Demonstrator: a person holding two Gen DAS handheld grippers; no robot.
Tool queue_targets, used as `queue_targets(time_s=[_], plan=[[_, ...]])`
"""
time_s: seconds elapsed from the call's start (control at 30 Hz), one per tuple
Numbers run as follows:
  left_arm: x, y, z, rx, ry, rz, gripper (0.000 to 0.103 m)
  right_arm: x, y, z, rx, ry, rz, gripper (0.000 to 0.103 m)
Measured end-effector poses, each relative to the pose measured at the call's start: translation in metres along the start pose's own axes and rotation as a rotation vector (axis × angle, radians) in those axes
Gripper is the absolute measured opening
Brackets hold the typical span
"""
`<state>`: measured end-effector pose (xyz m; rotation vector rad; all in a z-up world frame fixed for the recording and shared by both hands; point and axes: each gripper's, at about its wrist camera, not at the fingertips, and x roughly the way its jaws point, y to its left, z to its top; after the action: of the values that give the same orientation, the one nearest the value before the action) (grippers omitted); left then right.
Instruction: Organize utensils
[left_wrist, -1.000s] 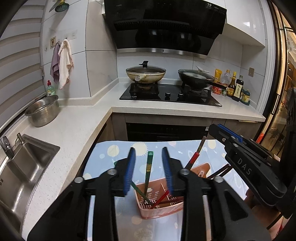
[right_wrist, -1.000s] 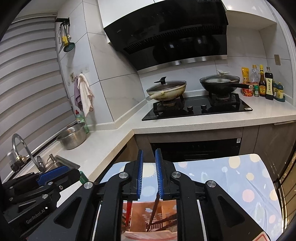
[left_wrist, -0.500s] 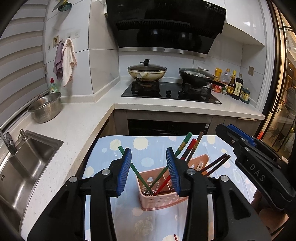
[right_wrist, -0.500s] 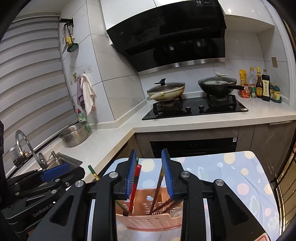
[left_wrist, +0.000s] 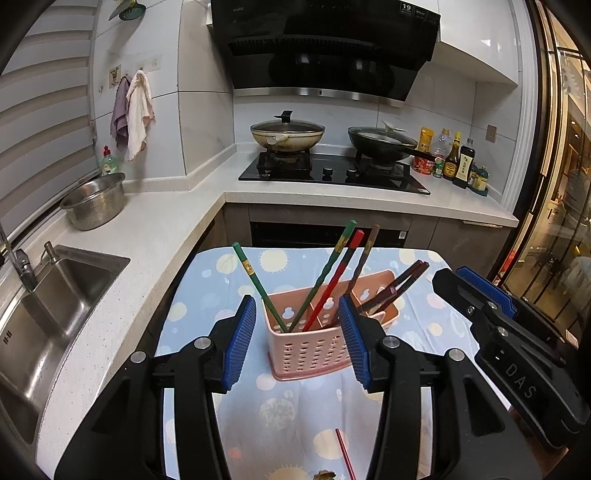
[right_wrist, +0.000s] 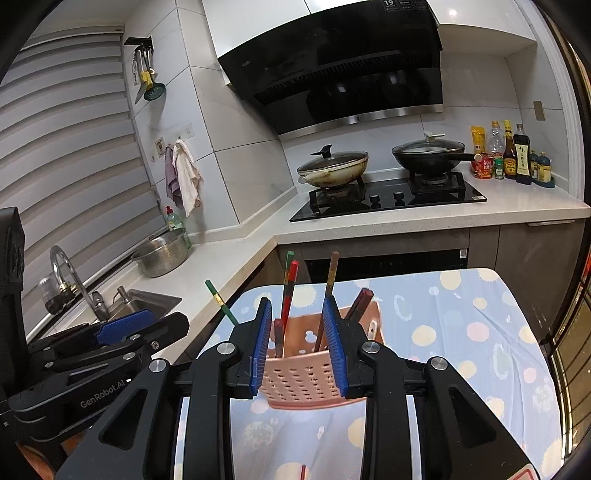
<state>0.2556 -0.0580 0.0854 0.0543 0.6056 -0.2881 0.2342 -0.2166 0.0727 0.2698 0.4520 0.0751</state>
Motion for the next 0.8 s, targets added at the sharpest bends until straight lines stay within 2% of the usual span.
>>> queue_targets(time_s=[0.07,0.17,0.27,0.67,0.8], plan=[[-0.005,-0.002,-0.008,0.0,0.009,-0.003,0.046,-0.009,-0.001,-0.012,0.008,0.018,0.001,0.029],[-0.011,-0.004,-0.026,-0.001,0.027,-0.006,0.054,-0.023,-0.001,-0.037,-0.014,0.052,-0.013,0.029],[-0.014,-0.008,-0.051,0.006,0.063,-0.009,0.054,-0.035,0.002,-0.072,-0.041,0.122,-0.022,0.029],[-0.008,-0.022,-0.175,0.029,0.302,0.016,0.054,-0.067,0.011,-0.218,-0.072,0.454,-0.011,0.029],[-0.007,-0.02,-0.212,0.033,0.368,0.027,0.054,-0.073,0.016,-0.247,-0.12,0.506,-0.024,0.029]])
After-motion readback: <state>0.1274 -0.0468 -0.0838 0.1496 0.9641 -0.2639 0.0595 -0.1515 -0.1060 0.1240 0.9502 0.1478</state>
